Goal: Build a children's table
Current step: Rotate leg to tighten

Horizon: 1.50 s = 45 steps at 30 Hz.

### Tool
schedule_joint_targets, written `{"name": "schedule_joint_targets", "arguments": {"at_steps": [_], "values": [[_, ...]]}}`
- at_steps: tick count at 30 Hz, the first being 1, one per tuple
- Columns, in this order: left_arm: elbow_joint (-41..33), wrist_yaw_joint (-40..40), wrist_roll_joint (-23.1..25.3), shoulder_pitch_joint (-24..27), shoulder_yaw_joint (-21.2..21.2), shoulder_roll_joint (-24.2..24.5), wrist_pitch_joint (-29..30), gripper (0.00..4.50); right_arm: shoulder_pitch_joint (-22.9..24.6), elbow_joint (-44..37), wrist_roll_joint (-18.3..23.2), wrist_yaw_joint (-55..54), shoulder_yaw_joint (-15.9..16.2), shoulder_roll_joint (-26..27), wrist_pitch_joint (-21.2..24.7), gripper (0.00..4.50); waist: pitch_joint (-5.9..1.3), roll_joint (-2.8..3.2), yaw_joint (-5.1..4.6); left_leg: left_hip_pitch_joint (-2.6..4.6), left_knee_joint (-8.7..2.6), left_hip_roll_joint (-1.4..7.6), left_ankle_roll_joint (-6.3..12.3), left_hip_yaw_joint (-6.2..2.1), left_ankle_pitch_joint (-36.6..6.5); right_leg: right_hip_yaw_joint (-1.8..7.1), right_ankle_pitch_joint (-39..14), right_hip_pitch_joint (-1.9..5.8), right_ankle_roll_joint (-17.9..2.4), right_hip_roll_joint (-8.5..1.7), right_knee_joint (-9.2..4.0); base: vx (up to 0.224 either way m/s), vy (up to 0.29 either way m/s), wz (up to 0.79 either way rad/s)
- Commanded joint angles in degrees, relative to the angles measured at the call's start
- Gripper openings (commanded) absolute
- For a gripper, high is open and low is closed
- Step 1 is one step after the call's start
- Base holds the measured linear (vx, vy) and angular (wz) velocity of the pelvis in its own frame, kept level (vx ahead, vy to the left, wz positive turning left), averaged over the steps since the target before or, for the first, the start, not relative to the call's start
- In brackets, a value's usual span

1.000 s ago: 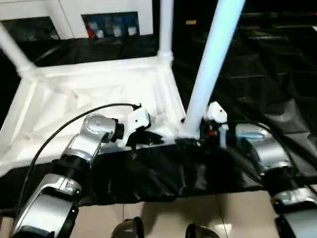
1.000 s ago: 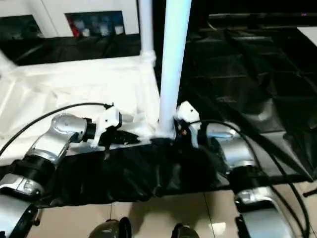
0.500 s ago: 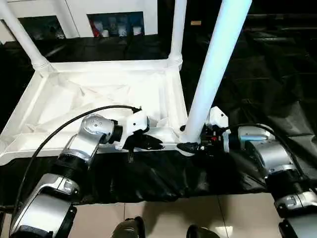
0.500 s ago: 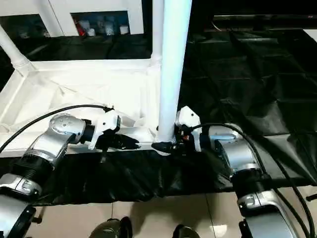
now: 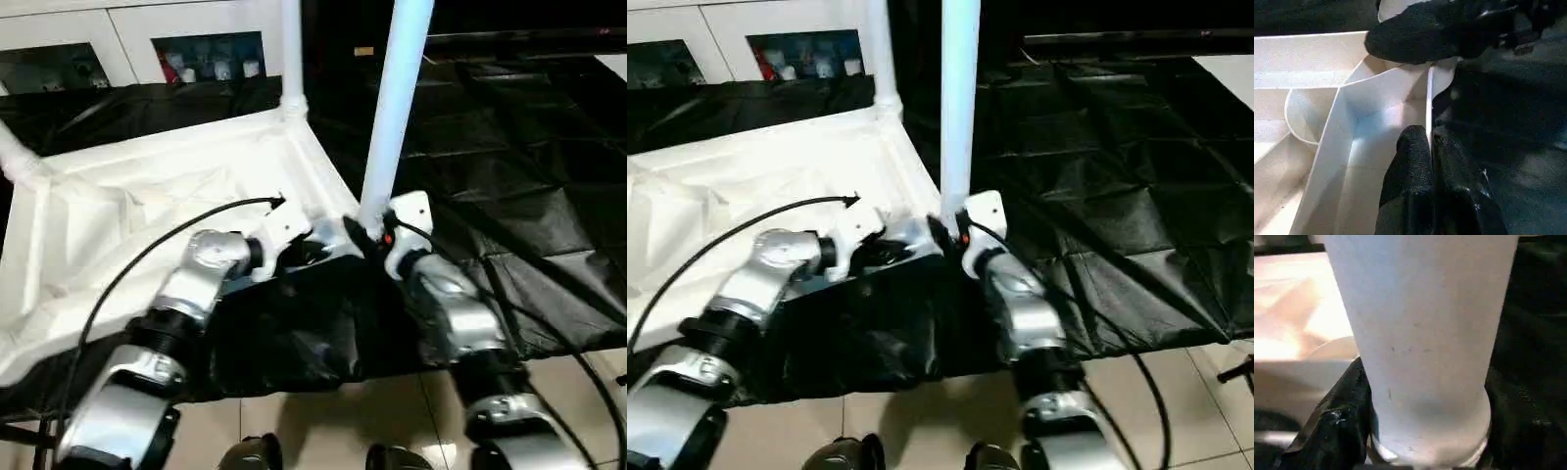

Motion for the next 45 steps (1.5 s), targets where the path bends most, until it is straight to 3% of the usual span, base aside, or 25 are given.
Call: {"name": "schedule_joint_targets", "arguments": {"at_steps": [1, 3, 5, 10, 14, 15, 16, 18, 20, 22, 23, 24, 25, 27, 29, 34, 37, 40, 42, 43, 44, 45], "values": [[-1.23, 2.11, -0.74, -0.95, -2.58, -4.86, -0.35, 0.00, 0.19, 4.17, -0.62, -0.37, 4.15, 4.72, 1.07, 2.70, -3.19, -0.14, 0.04, 1.85, -4.74, 4.91, -1.67, -3.20, -20.11, 3.46, -18.18, 1.11, -11.78, -4.79, -4.64, 0.000, 0.000, 0.00], [-1.21, 1.99, -0.53, -1.17, -2.75, -4.79, -0.49, 0.00, -0.32, 4.47, 0.12, 0.58, 3.63, 4.63, 0.60, 3.26, -3.24, 0.24, 0.19, 1.78, -4.57, 4.83, -0.76, -3.08, -18.98, 3.47, -15.62, 1.24, -12.02, -4.74, -4.47, 0.000, 0.000, 0.00], [-1.44, 1.25, -0.50, -1.06, -2.92, -4.29, -0.68, 0.00, -0.45, 4.32, 0.32, 1.65, 3.46, 3.98, 0.56, 3.50, -3.41, 0.05, 0.09, 1.60, -4.54, 4.81, -0.12, -3.03, -17.87, 3.32, -12.88, 1.49, -12.50, -4.48, -4.15, 0.000, 0.000, 0.00], [-0.99, -3.74, 0.02, -0.62, -3.83, -1.26, -3.23, 0.00, 0.22, 2.65, 0.45, 8.88, 4.00, -1.25, -0.60, 3.59, -3.62, 0.05, 0.21, 1.50, -4.18, 4.77, 1.51, -2.89, -15.84, 3.22, -9.25, 1.87, -13.74, -4.54, -3.79, 0.000, 0.000, 0.00], [-0.91, -7.99, -0.68, -0.31, -3.89, 0.66, -4.30, 0.00, 0.43, 2.23, 1.22, 18.10, 5.51, -6.54, -1.83, 3.59, -4.04, -0.05, 0.37, 1.24, -3.44, 4.73, 4.40, -2.66, -10.51, 3.01, -2.32, 2.38, -15.55, -4.45, -2.91, 0.000, 0.000, 0.00], [-0.86, -9.06, -1.01, -0.28, -3.81, 1.14, -4.69, 0.00, 0.43, 2.08, 1.36, 20.36, 5.90, -7.62, -2.05, 3.59, -4.20, -0.07, 0.55, 1.06, -3.07, 4.71, 6.23, -2.56, -7.68, 2.77, 1.75, 2.58, -16.72, -4.32, -2.32, 0.000, 0.000, 0.00], [-0.86, -9.06, -1.01, -0.28, -3.81, 1.14, -4.69, 0.00, 0.43, 2.08, 1.36, 20.36, 5.90, -7.62, -2.05, 3.59, -4.20, -0.07, 0.55, 1.06, -3.07, 4.71, 6.23, -2.56, -7.68, 2.77, 1.75, 2.58, -16.72, -4.32, -2.32, 0.000, 0.000, 0.00], [-0.60, -12.70, -1.82, -0.25, -3.71, 2.95, -5.56, 0.00, 0.51, 1.12, 1.39, 30.95, 8.64, -12.09, -2.55, 3.59, -4.07, -0.02, 0.60, 1.06, -2.70, 4.66, 8.16, -2.35, -7.10, 2.54, 3.79, 2.40, -17.75, -4.10, -2.14, 0.000, 0.000, 0.00], [0.05, -14.84, -1.80, -0.25, -4.00, 4.27, -6.80, 0.00, 0.61, 0.58, 1.13, 36.85, 10.50, -14.61, -3.46, 3.59, -3.91, -0.01, 0.71, 1.06, -2.66, 4.75, 8.60, -2.35, -7.44, 2.56, 3.19, 2.38, -17.71, -4.09, -2.18, 0.000, 0.000, 0.00], [1.03, -16.33, -1.45, -0.40, -4.38, 5.41, -8.01, 0.00, 0.52, 0.14, 1.69, 40.66, 11.32, -15.88, -3.52, 3.59, -3.58, -0.16, 0.89, 1.09, -2.87, 4.97, 8.40, -2.45, -9.30, 2.61, -0.29, 2.21, -17.42, -4.25, -2.50, 0.000, 0.000, 0.00], [1.82, -17.54, -1.09, -0.66, -4.63, 6.34, -8.63, 0.00, 0.38, -0.45, 2.89, 44.50, 11.84, -16.87, -3.04, 3.59, -3.32, -0.73, 0.96, 1.20, -3.11, 5.05, 7.65, -2.46, -11.34, 2.70, -4.53, 2.07, -16.71, -4.30, -2.94, 0.000, 0.000, 0.00], [1.86, -17.60, -1.08, -0.67, -4.64, 6.38, -8.66, 0.00, 0.38, -0.48, 2.96, 44.72, 11.87, -16.92, -3.01, 3.59, -3.26, -0.55, 1.08, 1.22, -3.18, 5.12, 7.29, -2.56, -11.80, 2.74, -5.79, 2.05, -16.61, -4.38, -2.97, 0.000, 0.000, 0.00], [2.32, -18.29, -1.11, -0.90, -4.48, 6.85, -8.91, 0.00, 0.15, -0.72, 3.64, 46.85, 12.18, -17.35, -2.63, 3.59, -3.08, -0.85, 1.04, 1.25, -3.37, 5.22, 6.61, -2.52, -12.70, 2.83, -7.83, 1.88, -16.26, -4.37, -3.21, 0.000, 0.000, 0.00], [2.73, -19.00, -1.35, -1.23, -4.13, 7.36, -9.04, 0.00, -0.18, -0.86, 4.34, 49.37, 12.65, -17.73, -2.27, 3.59, -2.93, -0.80, 1.28, 1.44, -3.53, 5.33, 5.42, -2.57, -13.58, 2.98, -10.36, 1.63, -15.93, -4.49, -3.33, 0.000, 0.000, 0.00], [3.04, -19.93, -1.80, -1.47, -4.07, 8.03, -9.04, 0.00, -0.36, -1.43, 5.08, 52.54, 13.38, -18.30, -1.22, 3.27, -2.96, -1.38, 1.30, 1.42, -3.60, 5.32, 5.12, -2.55, -13.26, 3.01, -10.78, 1.70, -15.80, -4.51, -3.33, 0.000, 0.000, 0.00], [3.86, -21.35, -2.28, -1.64, -3.96, 9.16, -9.82, 0.00, -0.53, -1.83, 5.08, 57.55, 15.39, -19.17, -0.25, 2.89, -3.06, -1.29, 1.55, 1.27, -3.36, 5.29, 6.01, -2.50, -10.21, 2.94, -6.65, 1.73, -16.55, -4.60, -2.77, 0.000, 0.000, 0.00], [4.14, -21.52, -2.29, -1.77, -3.77, 9.31, -9.95, 0.00, -0.81, -1.01, 4.47, 58.06, 15.65, -18.85, -0.75, 2.81, -3.03, -1.00, 1.63, 1.27, -3.39, 5.31, 6.01, -2.48, -10.48, 2.92, -6.15, 1.71, -16.99, -4.62, -2.81, 0.000, 0.000, 0.00], [4.19, -21.32, -2.68, -1.82, -3.51, 8.84, -9.50, 0.00, -0.83, -0.08, 4.25, 55.72, 14.81, -17.79, -1.33, 2.79, -3.02, -0.87, 1.70, 1.34, -3.53, 5.38, 5.02, -2.56, -12.00, 2.93, -7.36, 1.77, -17.20, -4.73, -2.95, 0.000, 0.000, 0.00], [4.78, -17.69, -2.30, -2.31, -3.28, 7.19, -7.94, 0.00, 0.07, 0.04, 4.54, 46.42, 11.63, -14.77, -0.79, 2.77, -2.95, -0.75, 1.63, 1.41, -3.73, 5.47, 3.87, -2.55, -13.33, 3.05, -8.28, 1.68, -17.36, -4.74, -3.07, 0.000, 0.000, 0.00], [4.84, -17.46, -2.24, -2.34, -3.28, 7.11, -7.90, 0.00, 0.09, 0.07, 4.50, 45.91, 11.50, -14.63, -0.76, 2.77, -2.89, -0.72, 1.62, 1.36, -3.88, 5.47, 3.04, -2.63, -14.19, 3.12, -9.82, 1.59, -17.15, -4.84, -3.16, 0.000, 0.000, 0.00], [6.04, -12.00, -1.05, -3.15, -3.05, 4.90, -6.07, 0.00, 0.64, 0.98, 3.60, 36.98, 9.28, -12.01, -0.93, 2.77, -2.85, -0.84, 1.41, 1.42, -4.01, 5.42, 1.95, -2.72, -15.45, 3.21, -12.02, 1.53, -16.64, -4.89, -3.31, 0.000, 0.000, 0.00], [6.11, -11.66, -0.98, -3.21, -3.03, 4.75, -5.92, 0.00, 0.68, 1.05, 3.57, 36.57, 9.17, -11.88, -0.98, 2.77, -2.71, -0.82, 1.30, 1.47, -4.14, 5.43, 1.28, -2.81, -16.45, 3.27, -13.66, 1.42, -16.38, -4.99, -3.50, 0.000, 0.000, 0.00]]}}
